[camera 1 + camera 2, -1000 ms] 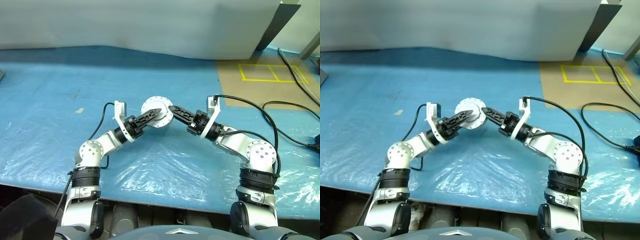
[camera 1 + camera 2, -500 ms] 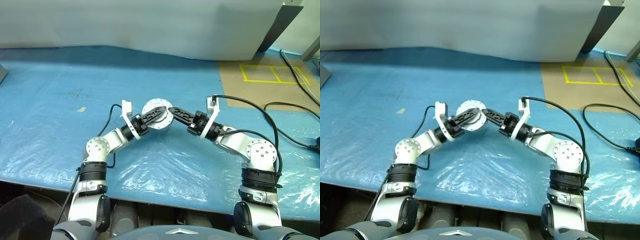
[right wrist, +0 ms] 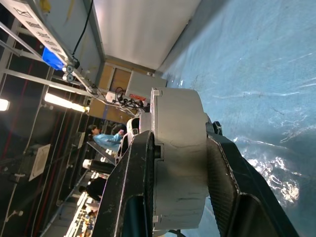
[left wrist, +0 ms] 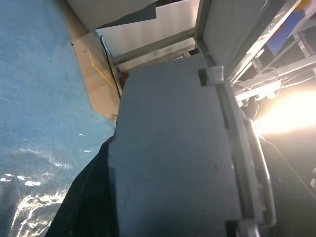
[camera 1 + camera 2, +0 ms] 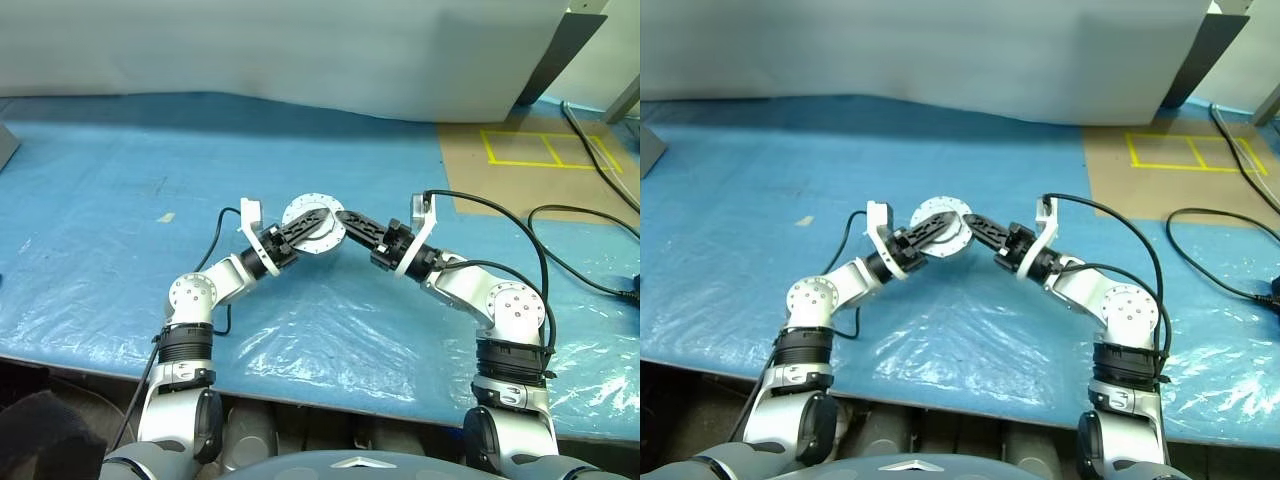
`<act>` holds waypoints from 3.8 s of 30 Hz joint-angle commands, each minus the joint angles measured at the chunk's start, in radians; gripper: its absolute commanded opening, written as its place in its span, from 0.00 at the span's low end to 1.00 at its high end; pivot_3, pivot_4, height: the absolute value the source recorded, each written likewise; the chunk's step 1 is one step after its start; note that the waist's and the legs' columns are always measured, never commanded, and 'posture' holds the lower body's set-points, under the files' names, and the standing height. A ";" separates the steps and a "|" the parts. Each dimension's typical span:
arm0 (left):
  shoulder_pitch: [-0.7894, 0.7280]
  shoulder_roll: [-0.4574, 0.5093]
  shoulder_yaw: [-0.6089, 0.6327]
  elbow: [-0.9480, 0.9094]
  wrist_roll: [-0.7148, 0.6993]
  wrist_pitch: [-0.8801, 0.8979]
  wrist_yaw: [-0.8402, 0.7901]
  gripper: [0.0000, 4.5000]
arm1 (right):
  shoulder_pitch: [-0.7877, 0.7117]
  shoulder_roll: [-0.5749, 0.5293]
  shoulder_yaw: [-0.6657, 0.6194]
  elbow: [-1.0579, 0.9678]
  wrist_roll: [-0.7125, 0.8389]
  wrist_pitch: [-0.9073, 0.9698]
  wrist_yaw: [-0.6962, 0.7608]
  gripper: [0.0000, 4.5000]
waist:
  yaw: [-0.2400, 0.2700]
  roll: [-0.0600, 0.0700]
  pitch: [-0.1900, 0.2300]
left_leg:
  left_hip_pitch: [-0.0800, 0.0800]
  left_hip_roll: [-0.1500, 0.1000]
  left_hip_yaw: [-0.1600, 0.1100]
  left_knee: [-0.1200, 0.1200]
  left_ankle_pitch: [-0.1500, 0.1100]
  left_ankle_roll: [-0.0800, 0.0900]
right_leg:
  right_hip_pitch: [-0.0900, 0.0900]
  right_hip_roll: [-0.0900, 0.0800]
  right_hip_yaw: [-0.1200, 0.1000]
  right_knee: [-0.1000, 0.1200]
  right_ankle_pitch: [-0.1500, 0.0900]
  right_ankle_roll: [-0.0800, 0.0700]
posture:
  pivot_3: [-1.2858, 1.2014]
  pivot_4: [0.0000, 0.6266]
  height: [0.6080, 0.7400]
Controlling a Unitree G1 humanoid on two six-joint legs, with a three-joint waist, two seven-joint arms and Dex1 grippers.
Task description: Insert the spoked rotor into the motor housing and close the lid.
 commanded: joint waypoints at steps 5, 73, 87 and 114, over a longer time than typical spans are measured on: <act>-0.030 -0.010 0.006 -0.086 -0.102 0.074 0.011 0.59 | -0.029 0.000 0.016 -0.024 -0.018 -0.045 -0.011 0.25 | -0.001 0.000 0.000 | -0.001 0.000 0.000 0.000 0.000 0.000 | -0.001 0.000 0.000 0.000 0.000 0.000 | 0.52 0.24 1.00; -0.396 0.313 0.130 0.720 0.641 -1.150 0.265 0.96 | -0.068 -0.065 0.079 -0.057 -0.327 -0.147 0.209 0.59 | 0.025 -0.012 0.009 | -0.005 0.000 -0.004 0.004 0.000 -0.001 | 0.000 -0.001 -0.004 0.000 0.000 0.002 | 0.52 0.24 1.00; -0.045 0.150 -0.328 -0.064 0.632 -0.725 -0.076 0.96 | -0.037 -0.124 0.231 -0.115 -0.908 -0.423 0.127 0.59 | -0.010 -0.011 0.009 | -0.004 0.001 -0.001 0.002 -0.001 -0.002 | -0.005 0.001 -0.001 0.004 0.000 0.000 | 0.52 0.24 1.00; -0.072 0.189 -0.224 -0.051 0.679 -0.729 0.037 0.96 | -0.091 -0.016 0.359 -0.002 -1.361 -0.660 0.099 0.59 | -0.026 -0.010 0.010 | -0.004 0.000 -0.001 0.004 -0.001 -0.002 | -0.005 0.001 0.001 0.004 0.000 0.001 | 0.52 0.24 1.00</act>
